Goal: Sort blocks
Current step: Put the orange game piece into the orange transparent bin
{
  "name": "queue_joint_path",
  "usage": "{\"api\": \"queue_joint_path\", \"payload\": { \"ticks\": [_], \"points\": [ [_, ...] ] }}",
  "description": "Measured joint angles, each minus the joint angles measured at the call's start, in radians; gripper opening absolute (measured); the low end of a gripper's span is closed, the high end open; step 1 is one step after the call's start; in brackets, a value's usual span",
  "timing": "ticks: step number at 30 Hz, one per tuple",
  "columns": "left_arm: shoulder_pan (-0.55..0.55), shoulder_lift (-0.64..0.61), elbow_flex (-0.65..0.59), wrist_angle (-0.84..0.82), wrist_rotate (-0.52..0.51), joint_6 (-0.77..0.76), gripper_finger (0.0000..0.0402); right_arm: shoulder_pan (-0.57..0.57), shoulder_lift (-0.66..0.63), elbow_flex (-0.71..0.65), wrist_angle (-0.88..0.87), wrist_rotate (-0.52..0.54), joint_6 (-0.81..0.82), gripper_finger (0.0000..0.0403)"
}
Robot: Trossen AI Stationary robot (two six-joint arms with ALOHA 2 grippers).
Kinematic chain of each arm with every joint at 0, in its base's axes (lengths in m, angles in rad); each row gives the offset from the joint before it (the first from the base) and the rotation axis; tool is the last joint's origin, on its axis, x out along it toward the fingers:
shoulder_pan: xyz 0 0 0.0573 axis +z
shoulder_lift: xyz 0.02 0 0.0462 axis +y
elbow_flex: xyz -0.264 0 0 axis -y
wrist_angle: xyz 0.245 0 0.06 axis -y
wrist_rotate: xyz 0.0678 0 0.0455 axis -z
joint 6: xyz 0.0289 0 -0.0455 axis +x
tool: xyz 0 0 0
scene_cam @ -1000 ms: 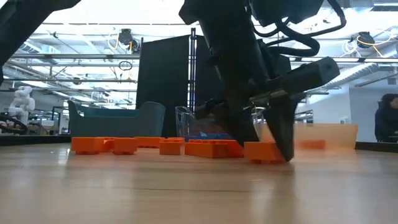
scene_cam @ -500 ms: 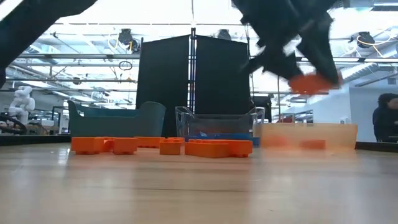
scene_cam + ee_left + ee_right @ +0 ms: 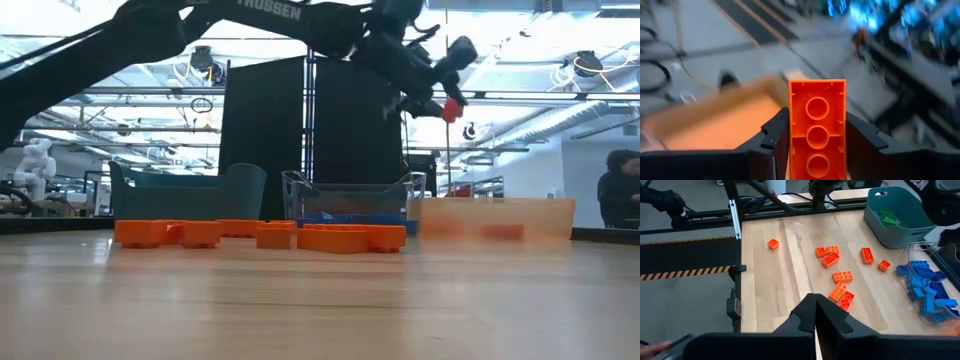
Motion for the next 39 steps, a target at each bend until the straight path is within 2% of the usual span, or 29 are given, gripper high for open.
{"api": "queue_joint_path", "payload": {
  "ticks": [5,10,17,37,39],
  "points": [
    [0.031,0.014,0.002,0.115,-0.107,0.015,0.0141,0.000,0.000,0.000,0.000,0.001,-0.012,0.0000],
    [0.015,0.089,0.002,0.206,-0.112,0.072,0.0141,-0.003,0.000,0.000,-0.001,0.010,-0.047,0.0000],
    [0.007,0.173,0.001,0.203,-0.115,0.019,0.0141,-0.003,0.000,0.000,0.000,0.023,-0.048,0.0000],
    [0.031,0.184,0.001,0.147,-0.129,0.045,0.0141,-0.002,0.000,0.000,0.000,0.023,-0.025,0.0000],
    [0.030,0.184,0.001,0.147,-0.123,0.044,0.0152,-0.002,0.000,0.000,0.000,0.023,-0.025,0.0000]
  ]
}}
